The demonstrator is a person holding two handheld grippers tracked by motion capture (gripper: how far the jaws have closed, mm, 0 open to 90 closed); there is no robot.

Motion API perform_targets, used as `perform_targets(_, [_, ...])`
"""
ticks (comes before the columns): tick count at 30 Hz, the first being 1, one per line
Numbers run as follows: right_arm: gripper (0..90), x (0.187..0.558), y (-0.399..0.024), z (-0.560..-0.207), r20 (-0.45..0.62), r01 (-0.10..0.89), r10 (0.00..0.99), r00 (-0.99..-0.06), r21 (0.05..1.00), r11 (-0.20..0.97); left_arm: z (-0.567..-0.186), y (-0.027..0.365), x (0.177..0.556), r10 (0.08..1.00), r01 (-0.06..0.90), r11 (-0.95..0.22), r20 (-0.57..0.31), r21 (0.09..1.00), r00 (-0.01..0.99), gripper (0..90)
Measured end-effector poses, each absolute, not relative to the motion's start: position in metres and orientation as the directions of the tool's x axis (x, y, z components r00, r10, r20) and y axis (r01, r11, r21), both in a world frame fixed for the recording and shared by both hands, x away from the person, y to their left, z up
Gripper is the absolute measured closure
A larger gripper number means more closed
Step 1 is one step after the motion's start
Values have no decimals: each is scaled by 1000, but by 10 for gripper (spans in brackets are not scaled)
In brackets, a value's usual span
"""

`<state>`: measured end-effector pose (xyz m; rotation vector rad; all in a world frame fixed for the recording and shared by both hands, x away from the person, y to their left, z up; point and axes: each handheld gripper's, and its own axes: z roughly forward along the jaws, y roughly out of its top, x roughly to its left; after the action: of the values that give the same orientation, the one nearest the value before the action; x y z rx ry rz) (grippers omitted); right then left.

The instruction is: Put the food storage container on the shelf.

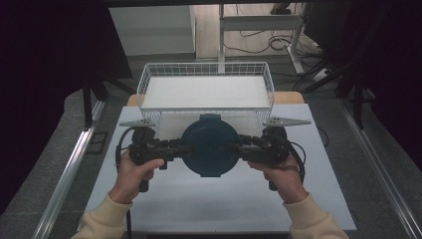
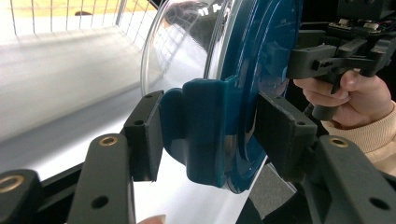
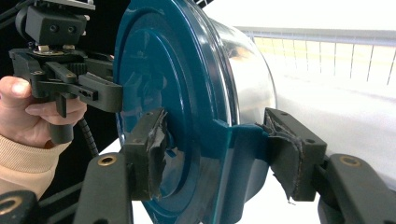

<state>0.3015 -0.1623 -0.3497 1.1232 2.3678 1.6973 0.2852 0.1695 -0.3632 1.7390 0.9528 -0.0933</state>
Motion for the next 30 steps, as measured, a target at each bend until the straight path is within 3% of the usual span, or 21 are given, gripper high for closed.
perform_targets(30, [415,358,-148,-296,359,508,537,-764,848,155,-307,185,335,563,585,-77,-449,807,694,454])
